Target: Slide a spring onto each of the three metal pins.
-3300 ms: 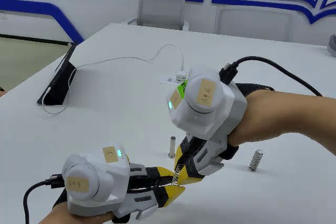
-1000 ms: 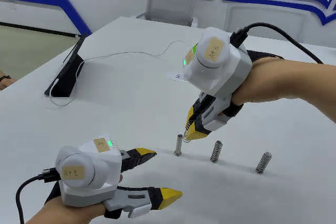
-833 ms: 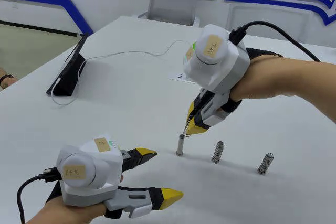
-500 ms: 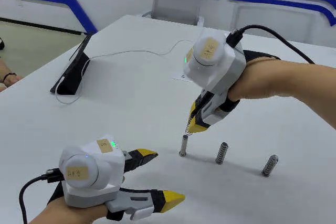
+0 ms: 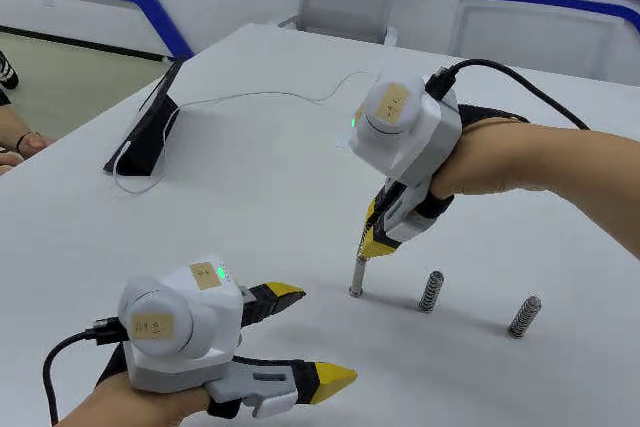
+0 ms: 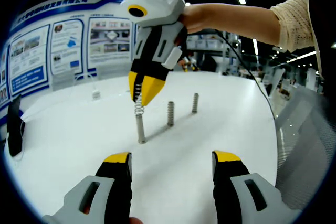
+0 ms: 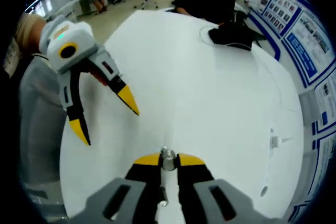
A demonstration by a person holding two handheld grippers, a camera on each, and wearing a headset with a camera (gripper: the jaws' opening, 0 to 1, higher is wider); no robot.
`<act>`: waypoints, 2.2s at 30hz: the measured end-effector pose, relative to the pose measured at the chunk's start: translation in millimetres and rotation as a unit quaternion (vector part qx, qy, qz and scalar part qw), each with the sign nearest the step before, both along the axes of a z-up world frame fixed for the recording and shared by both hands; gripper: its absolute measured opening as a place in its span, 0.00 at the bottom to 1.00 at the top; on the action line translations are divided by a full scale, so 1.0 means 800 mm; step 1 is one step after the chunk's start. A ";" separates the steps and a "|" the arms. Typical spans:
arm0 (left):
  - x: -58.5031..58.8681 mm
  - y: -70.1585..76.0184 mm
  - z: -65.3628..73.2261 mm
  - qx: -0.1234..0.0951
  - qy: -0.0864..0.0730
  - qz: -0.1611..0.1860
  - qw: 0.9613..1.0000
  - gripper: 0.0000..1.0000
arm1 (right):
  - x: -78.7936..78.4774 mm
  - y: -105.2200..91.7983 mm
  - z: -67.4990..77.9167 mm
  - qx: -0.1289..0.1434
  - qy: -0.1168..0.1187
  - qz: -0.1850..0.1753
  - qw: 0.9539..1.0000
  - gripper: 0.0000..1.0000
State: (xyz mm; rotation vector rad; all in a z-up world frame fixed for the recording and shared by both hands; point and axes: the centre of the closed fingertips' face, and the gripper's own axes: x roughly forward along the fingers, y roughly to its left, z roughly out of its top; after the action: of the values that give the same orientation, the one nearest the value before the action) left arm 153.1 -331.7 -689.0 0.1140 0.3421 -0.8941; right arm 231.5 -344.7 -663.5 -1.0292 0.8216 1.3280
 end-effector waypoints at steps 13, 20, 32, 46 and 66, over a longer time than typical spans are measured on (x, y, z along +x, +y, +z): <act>0.001 0.002 -0.003 0.000 0.003 0.000 1.000 0.62 | 0.000 0.004 -0.014 -0.010 0.008 -0.005 1.000 0.13; 0.000 0.004 -0.005 -0.001 0.005 0.000 1.000 0.61 | 0.001 0.006 -0.030 -0.020 0.015 -0.008 1.000 0.13; 0.001 0.007 -0.008 -0.001 0.009 0.003 1.000 0.61 | -0.001 0.004 -0.053 -0.028 0.026 -0.017 0.999 0.13; 0.000 0.007 -0.008 0.001 0.010 0.003 1.000 0.61 | -0.002 0.002 -0.068 -0.029 0.031 -0.031 0.999 0.13; 0.002 0.007 -0.006 0.003 0.008 0.003 1.000 0.61 | -0.002 0.000 -0.074 -0.020 0.030 -0.048 0.998 0.16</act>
State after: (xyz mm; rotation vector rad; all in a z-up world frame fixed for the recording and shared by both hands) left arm 154.4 -325.9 -693.6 0.1116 0.3601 -0.8875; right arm 230.2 -344.8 -722.7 -0.9727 0.9359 1.2707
